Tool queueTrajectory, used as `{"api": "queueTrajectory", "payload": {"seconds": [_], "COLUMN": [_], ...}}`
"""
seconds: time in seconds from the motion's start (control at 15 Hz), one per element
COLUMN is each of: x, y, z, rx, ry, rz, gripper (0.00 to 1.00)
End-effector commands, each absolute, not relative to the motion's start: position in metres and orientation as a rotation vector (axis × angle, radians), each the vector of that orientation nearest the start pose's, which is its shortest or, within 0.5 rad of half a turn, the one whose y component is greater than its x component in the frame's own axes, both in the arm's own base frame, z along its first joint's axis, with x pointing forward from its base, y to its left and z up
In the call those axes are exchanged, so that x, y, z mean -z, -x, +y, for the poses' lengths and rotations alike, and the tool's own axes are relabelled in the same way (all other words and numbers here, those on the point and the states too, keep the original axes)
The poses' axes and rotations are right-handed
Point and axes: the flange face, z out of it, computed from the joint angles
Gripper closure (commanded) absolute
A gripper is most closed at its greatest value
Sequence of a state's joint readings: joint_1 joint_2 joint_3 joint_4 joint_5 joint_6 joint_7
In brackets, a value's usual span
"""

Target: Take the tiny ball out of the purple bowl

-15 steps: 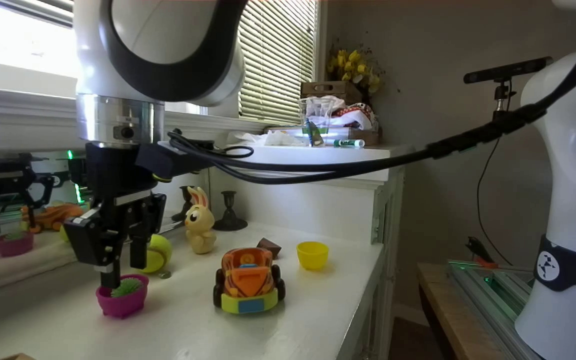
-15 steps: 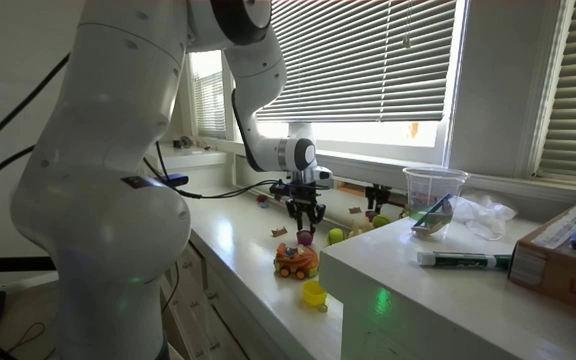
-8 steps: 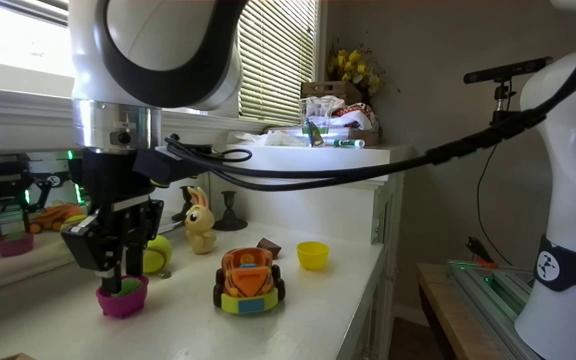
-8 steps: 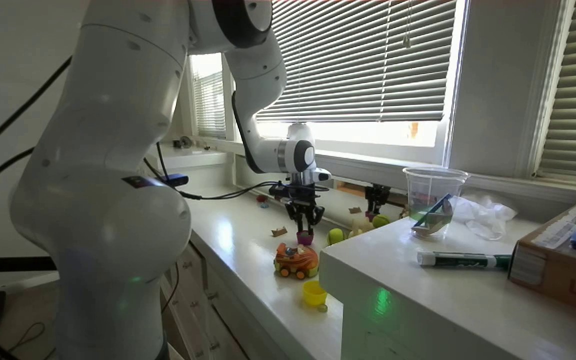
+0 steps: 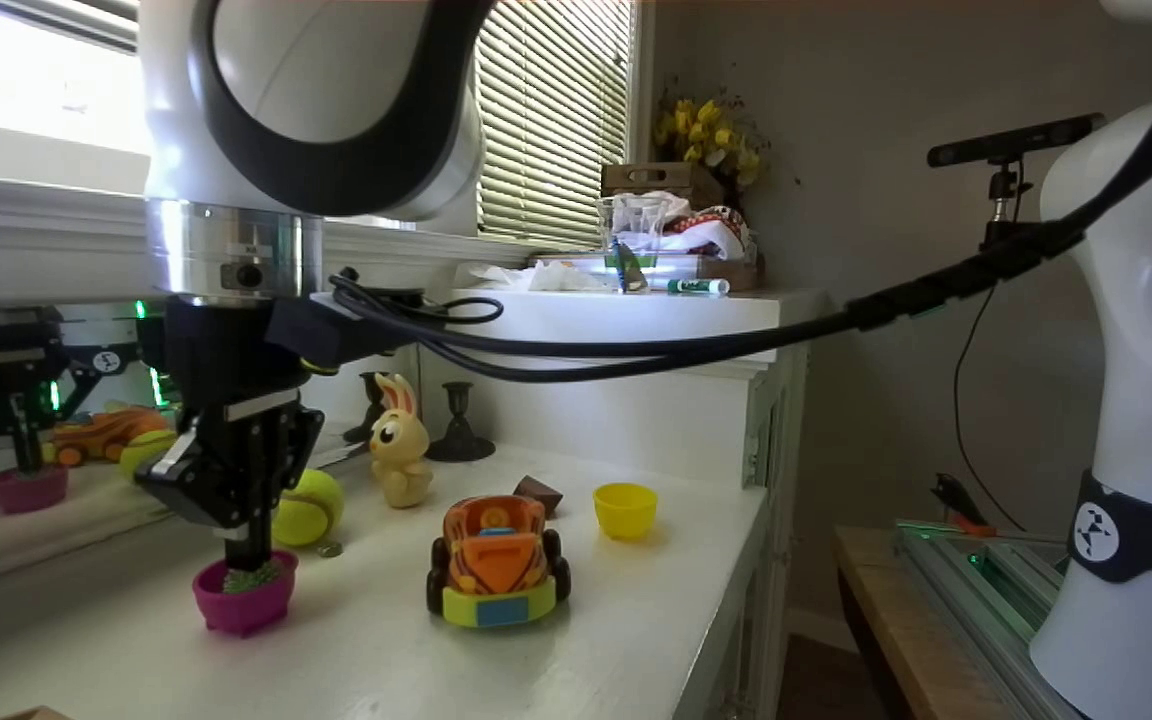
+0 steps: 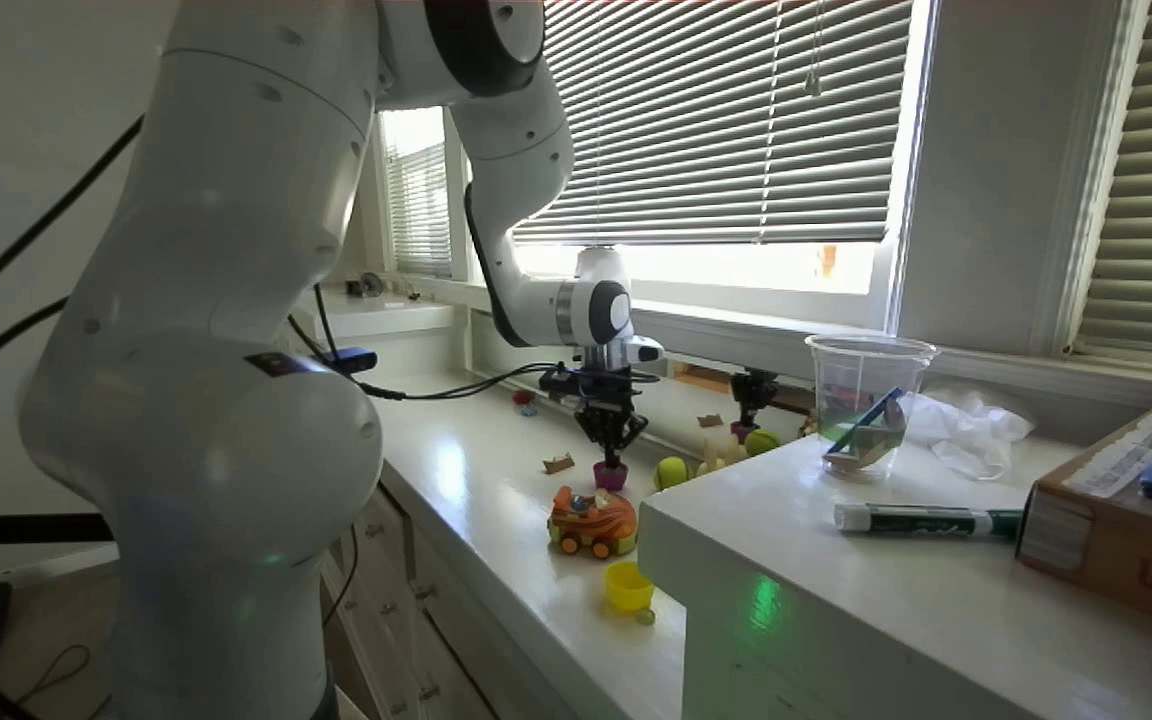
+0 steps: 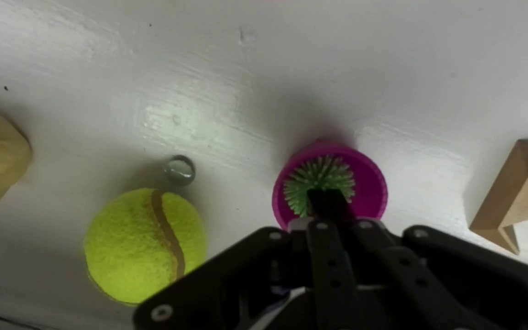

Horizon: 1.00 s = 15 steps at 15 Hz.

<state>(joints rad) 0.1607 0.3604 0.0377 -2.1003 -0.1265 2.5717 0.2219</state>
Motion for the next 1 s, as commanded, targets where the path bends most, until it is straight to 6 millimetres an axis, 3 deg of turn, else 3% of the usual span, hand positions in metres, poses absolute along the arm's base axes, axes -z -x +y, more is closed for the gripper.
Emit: {"api": "queueTrajectory", "payload": {"seconds": [0.0,0.4,0.6,0.93], "x": [-0.256,-0.29,-0.313,-0.337], "y": [-0.586,-0.572,-0.569,-0.579], "z": [0.123,0.146,0.157,0.178], "rx": [0.21,0.225,0.312,0.484], "ry": [3.185,3.185,3.217,3.191], "rz": [-0.153,-0.192,-0.234,-0.384], "gripper": [1.0,0.99,0.99,0.99]}}
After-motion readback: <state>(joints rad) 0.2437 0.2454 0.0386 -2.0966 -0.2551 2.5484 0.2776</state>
